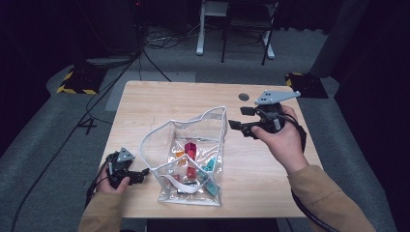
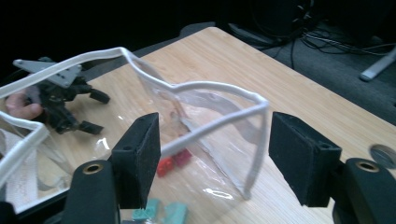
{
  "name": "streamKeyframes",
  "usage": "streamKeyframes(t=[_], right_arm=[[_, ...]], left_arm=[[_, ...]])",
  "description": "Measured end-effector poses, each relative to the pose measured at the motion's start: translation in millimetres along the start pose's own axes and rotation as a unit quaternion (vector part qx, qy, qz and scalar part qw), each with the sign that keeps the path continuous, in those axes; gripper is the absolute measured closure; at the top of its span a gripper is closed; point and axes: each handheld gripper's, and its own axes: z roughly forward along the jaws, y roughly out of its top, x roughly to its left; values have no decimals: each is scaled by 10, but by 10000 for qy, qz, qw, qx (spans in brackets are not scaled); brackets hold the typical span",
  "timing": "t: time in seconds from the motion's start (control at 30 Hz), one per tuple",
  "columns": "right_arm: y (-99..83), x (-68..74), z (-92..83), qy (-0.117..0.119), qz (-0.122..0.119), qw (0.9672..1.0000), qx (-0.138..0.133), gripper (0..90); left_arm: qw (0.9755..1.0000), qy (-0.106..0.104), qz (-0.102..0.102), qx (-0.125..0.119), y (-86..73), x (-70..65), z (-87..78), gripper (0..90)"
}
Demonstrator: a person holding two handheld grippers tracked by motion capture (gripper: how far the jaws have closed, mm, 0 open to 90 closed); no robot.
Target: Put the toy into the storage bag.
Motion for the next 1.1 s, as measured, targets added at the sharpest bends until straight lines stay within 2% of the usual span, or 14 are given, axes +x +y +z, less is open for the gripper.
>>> streamKeyframes(t=[0.23, 0.5, 0.87, 1.1], right_arm=[[-142, -192, -123, -288, 211, 9994, 27, 349], [-392, -416, -198, -587, 486, 9970, 134, 349], [-886, -717, -349, -913, 1007, 9904, 270, 346], [-1165, -838, -458, -1109, 1194, 9859, 374, 337]], left_arm=[[10000, -1, -2, 0, 0, 0, 0, 131], [10000, -1, -3, 0, 0, -1, 0, 130], [10000, 0, -2, 0, 0, -1, 0, 130], [10000, 1, 0, 1, 0, 0, 0, 130]])
